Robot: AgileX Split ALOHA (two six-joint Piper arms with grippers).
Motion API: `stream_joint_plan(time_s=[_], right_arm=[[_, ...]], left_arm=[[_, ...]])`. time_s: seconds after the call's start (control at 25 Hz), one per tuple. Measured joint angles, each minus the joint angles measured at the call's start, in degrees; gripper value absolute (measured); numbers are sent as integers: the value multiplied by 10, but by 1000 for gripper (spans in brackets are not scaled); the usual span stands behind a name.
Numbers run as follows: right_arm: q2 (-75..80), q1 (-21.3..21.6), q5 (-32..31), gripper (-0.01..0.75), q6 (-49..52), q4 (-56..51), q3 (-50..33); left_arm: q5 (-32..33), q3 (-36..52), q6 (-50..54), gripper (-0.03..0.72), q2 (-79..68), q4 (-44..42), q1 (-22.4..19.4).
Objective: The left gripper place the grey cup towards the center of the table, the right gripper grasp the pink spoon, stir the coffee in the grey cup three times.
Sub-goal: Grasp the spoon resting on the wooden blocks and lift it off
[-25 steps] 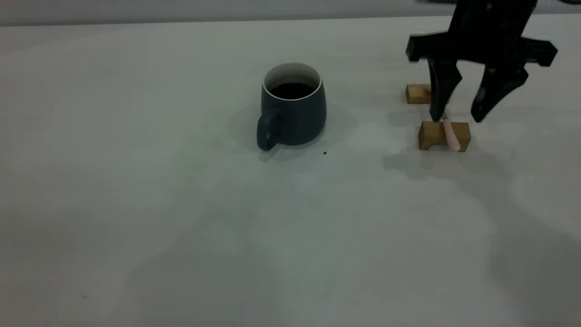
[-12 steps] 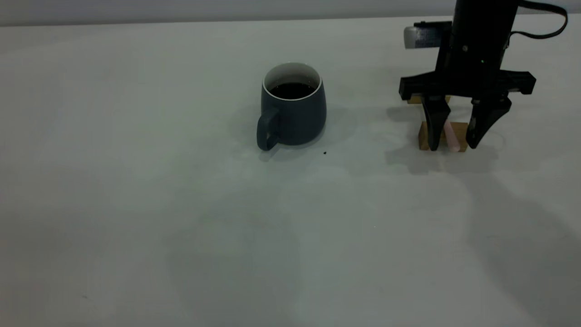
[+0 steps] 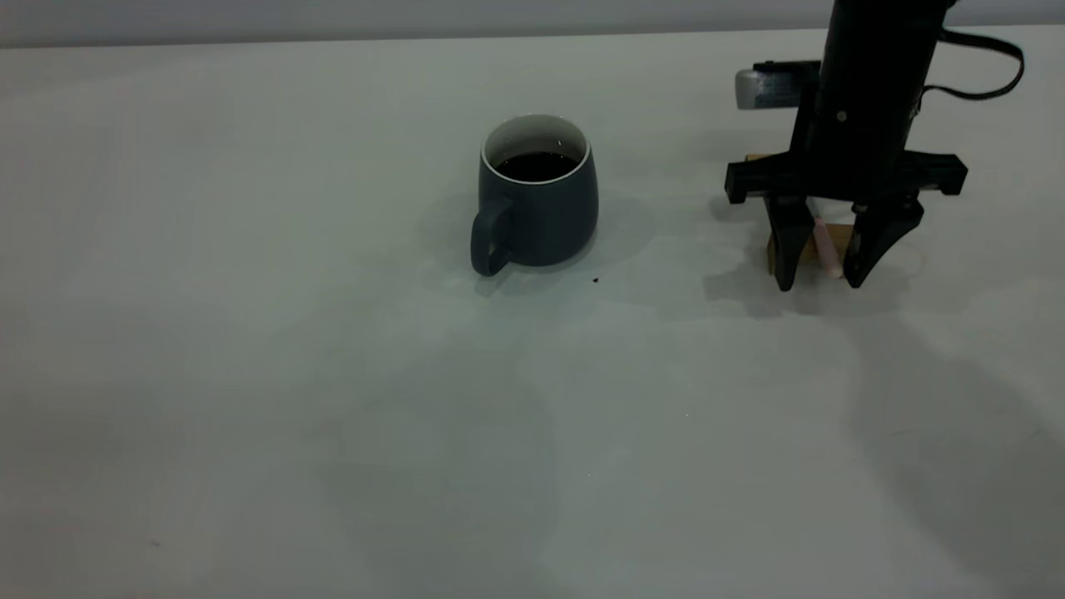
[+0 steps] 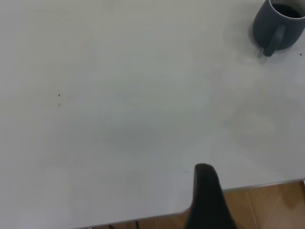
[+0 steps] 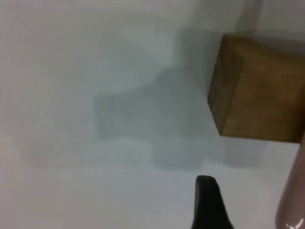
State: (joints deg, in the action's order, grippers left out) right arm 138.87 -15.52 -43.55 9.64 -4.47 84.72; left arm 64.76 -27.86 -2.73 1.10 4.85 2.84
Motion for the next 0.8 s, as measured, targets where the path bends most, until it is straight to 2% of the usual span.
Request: stream_joint_plan(time_s=[0.16,0.28,0.4,0.6,0.8], right_arm=[[3,0,12,519,1,0,0],[3,0,12,477,1,0,0],[3,0,12,375,1,0,0],[3,0,0,140,1,9,0],[-9,0,-32,142,3,30,0]], left_arm=[[0,0,0,567,0,0,0],[0,0,0,567,0,0,0],[0,0,0,567,0,0,0],[0,0,0,567,0,0,0],[0,0,0,567,0,0,0]])
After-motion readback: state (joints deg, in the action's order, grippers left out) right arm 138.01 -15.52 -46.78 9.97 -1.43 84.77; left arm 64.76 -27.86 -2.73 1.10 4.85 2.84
